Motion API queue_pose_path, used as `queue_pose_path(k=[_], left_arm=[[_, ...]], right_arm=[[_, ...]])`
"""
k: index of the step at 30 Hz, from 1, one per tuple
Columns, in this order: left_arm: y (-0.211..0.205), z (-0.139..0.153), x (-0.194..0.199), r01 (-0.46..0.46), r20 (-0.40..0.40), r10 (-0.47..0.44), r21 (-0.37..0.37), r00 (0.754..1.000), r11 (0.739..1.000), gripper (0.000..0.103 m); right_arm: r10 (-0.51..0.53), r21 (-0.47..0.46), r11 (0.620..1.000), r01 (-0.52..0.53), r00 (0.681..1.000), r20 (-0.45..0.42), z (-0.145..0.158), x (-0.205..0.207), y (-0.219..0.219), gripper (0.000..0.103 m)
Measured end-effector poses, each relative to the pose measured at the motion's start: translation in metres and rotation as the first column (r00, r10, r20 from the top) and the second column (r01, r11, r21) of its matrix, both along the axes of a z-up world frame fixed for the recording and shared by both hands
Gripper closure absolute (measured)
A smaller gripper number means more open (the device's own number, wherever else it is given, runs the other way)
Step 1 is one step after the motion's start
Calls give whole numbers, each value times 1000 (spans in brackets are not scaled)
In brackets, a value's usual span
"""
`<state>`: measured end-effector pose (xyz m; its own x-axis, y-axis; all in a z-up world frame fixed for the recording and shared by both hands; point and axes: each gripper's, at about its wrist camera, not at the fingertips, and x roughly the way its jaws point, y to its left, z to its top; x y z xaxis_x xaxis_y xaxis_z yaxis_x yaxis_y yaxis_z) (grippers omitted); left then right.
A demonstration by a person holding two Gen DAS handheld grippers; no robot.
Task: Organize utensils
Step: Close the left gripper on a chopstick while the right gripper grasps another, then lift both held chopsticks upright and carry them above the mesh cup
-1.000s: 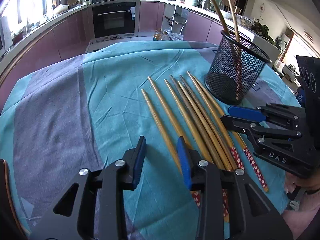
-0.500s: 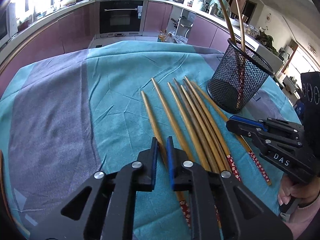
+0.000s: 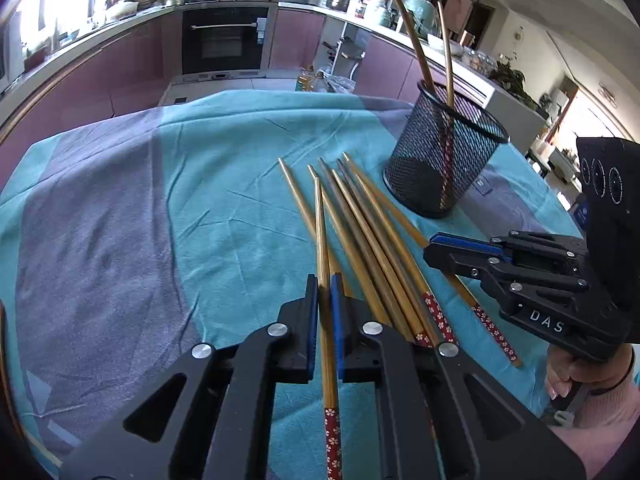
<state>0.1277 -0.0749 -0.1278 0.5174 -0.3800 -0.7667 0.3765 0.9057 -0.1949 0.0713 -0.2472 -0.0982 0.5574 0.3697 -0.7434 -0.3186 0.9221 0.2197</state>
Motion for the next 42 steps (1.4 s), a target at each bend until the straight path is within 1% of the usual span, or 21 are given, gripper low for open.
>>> queue_pose_path(k=[4,8,12,15,16,19,22,29,35,42], left_arm=[[-3,-5,0,17,-11,-16,19,1000,1000,95],[-3,-12,5,11,-34,-10,39,999,999,93],[-4,-13,9,22,-40,-21,33,999,999,91],[-5,-14,15,14,-52,-12,23,999,1000,91],[-5,-13,16,6,-52,-5,23,999,1000,94],[-2,-9,16,-7,-52,7,9,999,1000,95],[1,1,11,3,-32,-3,-19,999,1000,95],[4,47,-2,44,75,-38,-88,996,995,96],[3,80,-9,87,142,-67,-141,988,986,96],[4,113,-12,118,198,-78,-199,977,973,96]], right_arm=[[-1,-9,1000,1,1000,-20,-5,3,-1,97],[-1,-21,1000,1,999,-37,-8,7,-1,95],[9,-28,1000,-10,999,-38,-9,11,3,95],[9,-13,1000,-9,999,-37,-7,12,2,96],[6,-5,1000,-6,999,-32,-6,11,2,97],[8,15,1000,-7,1000,-4,1,6,-5,97],[10,38,999,-12,999,40,16,-2,-11,97],[-4,80,997,-8,989,146,53,-18,-29,97],[-32,117,993,7,977,210,77,-27,-45,97],[-63,146,989,25,964,259,94,-27,-58,97]])
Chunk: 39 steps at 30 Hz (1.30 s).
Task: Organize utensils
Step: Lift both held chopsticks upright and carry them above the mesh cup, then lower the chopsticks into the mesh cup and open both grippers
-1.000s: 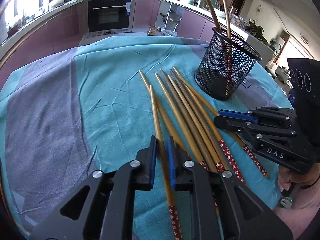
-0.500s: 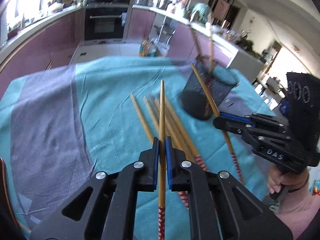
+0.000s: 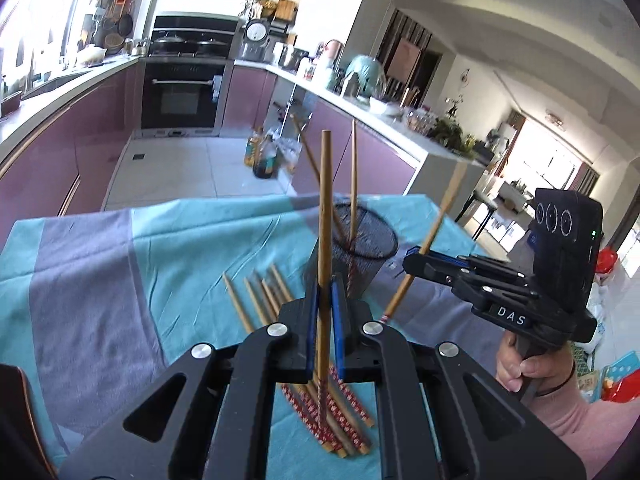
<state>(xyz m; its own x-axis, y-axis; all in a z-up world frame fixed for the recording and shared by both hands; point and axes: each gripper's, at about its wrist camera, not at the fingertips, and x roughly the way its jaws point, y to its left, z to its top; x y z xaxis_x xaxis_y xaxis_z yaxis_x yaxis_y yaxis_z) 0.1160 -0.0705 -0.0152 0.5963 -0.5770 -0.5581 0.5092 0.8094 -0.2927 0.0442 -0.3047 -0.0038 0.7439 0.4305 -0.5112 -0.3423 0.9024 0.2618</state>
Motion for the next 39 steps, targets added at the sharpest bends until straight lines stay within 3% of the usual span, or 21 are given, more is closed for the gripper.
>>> queue_pose_path(k=[27,33,39], left_arm=[[-47,102,27,28,179,-8,-109,984,994,96],[-64,107,37,-4,206,19,-73,978,997,96],[-80,89,49,-6,157,8,-16,988,1000,96]], right_arm=[[-56,6,998,56,982,181,72,24,-29,97],[-81,6,997,81,977,197,75,35,-32,97],[-80,-15,996,83,986,147,61,50,-27,97]])
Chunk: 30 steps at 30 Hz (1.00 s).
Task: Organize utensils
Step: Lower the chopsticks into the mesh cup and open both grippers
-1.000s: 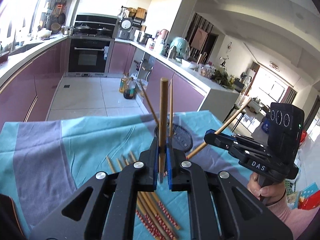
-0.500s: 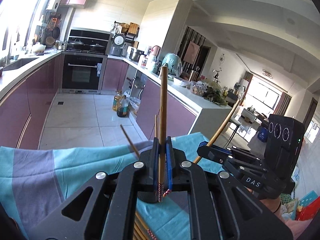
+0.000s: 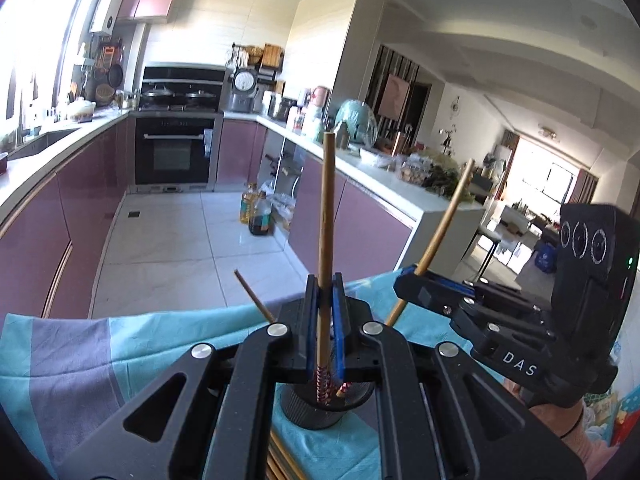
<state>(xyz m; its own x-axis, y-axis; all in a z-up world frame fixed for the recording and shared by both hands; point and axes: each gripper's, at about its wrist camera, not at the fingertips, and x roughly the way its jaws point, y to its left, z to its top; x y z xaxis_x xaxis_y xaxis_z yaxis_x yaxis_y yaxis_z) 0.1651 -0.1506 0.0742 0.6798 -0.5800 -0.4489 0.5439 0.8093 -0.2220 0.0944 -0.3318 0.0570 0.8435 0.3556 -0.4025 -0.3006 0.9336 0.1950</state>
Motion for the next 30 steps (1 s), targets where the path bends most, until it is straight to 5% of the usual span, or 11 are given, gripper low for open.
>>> queue_pose_path(k=[13,30], left_arm=[[-15,-54,23,63,-168,-42,119,985,991,96],[-24,-76,54,26,-200,4,146,980,989,91]], right_arm=[[42,-42,998,-52,973,-225,-48,30,14,97],[-3,-27,1000,-4,969,-246,-62,44,16,90]])
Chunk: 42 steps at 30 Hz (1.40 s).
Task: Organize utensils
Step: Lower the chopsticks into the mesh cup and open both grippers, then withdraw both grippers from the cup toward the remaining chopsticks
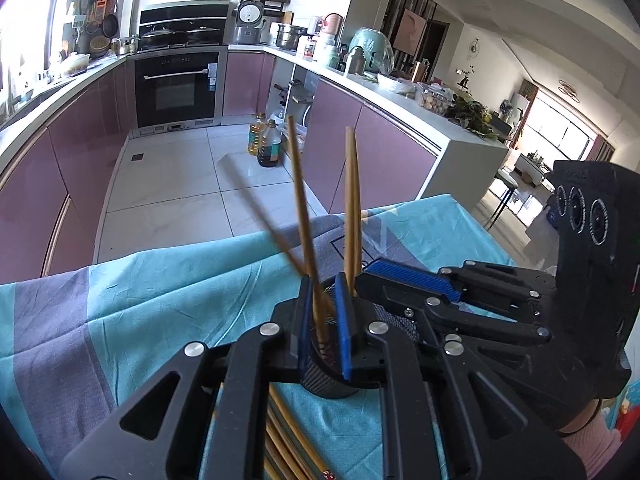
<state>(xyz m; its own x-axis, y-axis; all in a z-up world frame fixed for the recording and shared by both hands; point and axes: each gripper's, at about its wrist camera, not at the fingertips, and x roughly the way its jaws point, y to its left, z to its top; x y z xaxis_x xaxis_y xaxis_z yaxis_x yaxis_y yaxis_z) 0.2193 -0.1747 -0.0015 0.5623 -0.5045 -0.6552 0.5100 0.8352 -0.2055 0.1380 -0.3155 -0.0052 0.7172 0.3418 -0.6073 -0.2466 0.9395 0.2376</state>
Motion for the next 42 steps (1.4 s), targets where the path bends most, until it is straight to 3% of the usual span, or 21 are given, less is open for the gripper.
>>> queue_pose_path(k=[4,9,16,21,27,34,42], left_arm=[[12,-4,-4,-18,10,18,-20,1000,1000,88],[35,1,-27,-69,82,73,-46,994,997,81],[79,-1,-61,-112,129,121,-73,984,991,65],[107,-32,-77,-147,72,149,-33,986,989,64],[126,-78,-90,-168,-23,169,26,985,985,64],[117,-108,-95,-132,-112,136,37,984,991,64],[98,-123,-99,-120,-128,129,74,983,990,64]], right_arm=[[0,15,1000,0,1000,16,1,-6,-2,89],[15,17,1000,-16,998,56,8,-22,-2,83],[100,6,995,-102,987,128,14,-66,11,71],[154,-44,988,-151,984,90,-4,-83,29,71],[166,-48,985,-167,986,-27,-42,-81,43,71],[140,-40,988,-147,980,-142,-80,-77,54,70],[128,-59,988,-140,977,-168,-93,-79,63,70]])
